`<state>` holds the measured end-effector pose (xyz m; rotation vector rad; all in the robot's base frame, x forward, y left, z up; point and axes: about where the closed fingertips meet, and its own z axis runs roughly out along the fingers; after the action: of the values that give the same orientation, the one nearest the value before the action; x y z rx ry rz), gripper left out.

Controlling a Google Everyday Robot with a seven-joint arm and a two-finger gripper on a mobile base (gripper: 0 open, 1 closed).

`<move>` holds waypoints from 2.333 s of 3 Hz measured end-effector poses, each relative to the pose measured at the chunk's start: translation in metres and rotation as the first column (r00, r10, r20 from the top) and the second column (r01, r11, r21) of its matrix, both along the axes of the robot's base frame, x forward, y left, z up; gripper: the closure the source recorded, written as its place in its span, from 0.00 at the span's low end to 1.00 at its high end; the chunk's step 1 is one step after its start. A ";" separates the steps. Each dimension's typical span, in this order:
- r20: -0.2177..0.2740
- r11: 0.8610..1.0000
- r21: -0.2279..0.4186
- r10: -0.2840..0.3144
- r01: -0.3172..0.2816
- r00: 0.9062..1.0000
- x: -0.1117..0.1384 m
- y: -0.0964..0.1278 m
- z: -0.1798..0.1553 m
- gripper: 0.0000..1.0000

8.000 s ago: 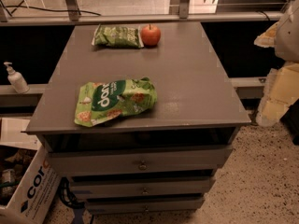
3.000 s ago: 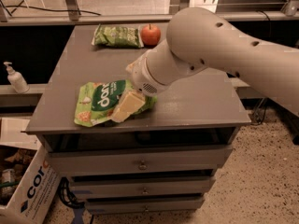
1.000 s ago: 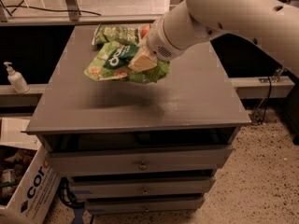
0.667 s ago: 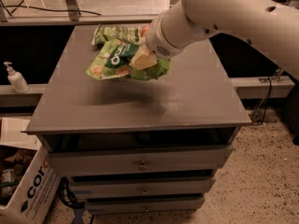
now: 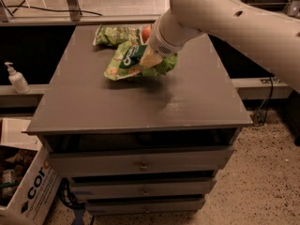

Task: Move green rice chip bag near green jalapeno chip bag

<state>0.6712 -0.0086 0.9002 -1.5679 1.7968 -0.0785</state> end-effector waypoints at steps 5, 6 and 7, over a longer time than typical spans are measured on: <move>-0.022 0.992 -0.079 -0.099 0.097 0.995 0.098 -0.016 -0.030 0.83; -0.022 0.992 -0.079 -0.099 0.097 0.995 0.098 -0.016 -0.029 0.59; -0.022 0.992 -0.079 -0.099 0.097 0.995 0.098 -0.015 -0.030 0.35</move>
Offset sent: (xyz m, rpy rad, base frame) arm 0.0893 -0.0276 -0.0101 -0.0974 -0.0346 -0.1068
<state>0.7688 -0.0240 0.8706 -1.5407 1.9110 -0.1776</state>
